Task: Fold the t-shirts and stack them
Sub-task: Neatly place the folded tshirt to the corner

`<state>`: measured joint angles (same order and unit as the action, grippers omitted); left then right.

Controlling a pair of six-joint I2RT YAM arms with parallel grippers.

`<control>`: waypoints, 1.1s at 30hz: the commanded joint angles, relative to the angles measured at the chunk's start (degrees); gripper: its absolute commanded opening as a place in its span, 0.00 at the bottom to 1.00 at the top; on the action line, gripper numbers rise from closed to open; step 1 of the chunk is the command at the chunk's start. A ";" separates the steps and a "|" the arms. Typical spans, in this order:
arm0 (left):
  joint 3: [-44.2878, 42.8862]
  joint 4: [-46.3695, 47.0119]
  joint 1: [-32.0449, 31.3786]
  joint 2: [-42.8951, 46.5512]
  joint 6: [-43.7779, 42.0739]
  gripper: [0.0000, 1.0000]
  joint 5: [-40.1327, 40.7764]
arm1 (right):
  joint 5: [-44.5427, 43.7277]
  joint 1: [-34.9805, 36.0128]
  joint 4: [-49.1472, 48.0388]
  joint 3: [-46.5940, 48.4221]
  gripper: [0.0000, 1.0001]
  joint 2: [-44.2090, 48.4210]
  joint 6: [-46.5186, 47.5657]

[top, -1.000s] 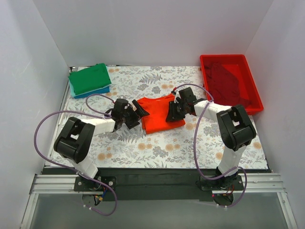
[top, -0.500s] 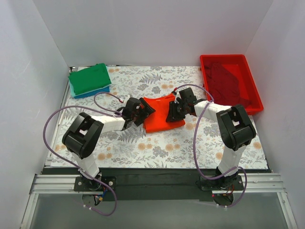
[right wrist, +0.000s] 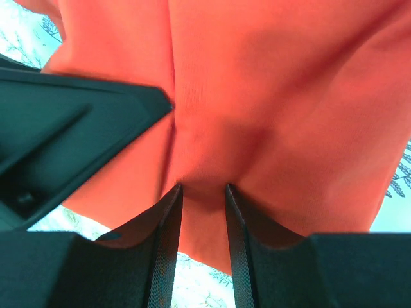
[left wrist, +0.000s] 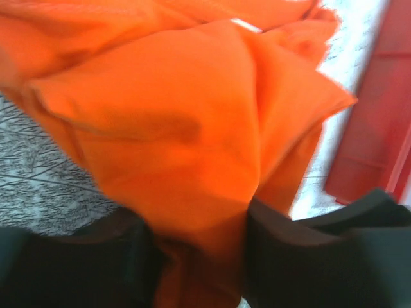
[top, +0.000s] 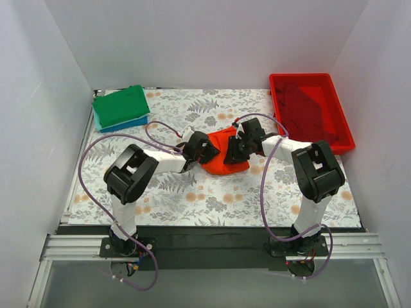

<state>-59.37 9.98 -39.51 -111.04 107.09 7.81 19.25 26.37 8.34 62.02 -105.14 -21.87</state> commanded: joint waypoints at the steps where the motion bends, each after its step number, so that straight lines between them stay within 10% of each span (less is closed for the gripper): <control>1: 1.28 -11.28 -1.36 -3.91 -0.65 0.38 -0.26 | 0.27 0.26 -1.22 -0.67 0.39 -0.33 -0.54; 4: 0.75 -13.22 -1.45 -4.01 -1.88 0.00 0.62 | 0.44 0.26 -1.22 -0.67 0.39 -0.24 -0.54; 14: -7.59 -25.96 2.84 1.61 -20.84 0.00 9.50 | 0.27 0.09 1.23 -2.95 0.60 7.66 1.74; 33: -31.84 -38.54 17.88 -2.42 -54.43 0.00 3.87 | -1.58 -0.27 7.22 -7.70 0.65 26.39 2.97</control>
<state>-86.50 -25.76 -21.91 -112.51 59.22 11.27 18.00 26.33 14.11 55.09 -80.71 -19.62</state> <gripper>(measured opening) 0.143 0.644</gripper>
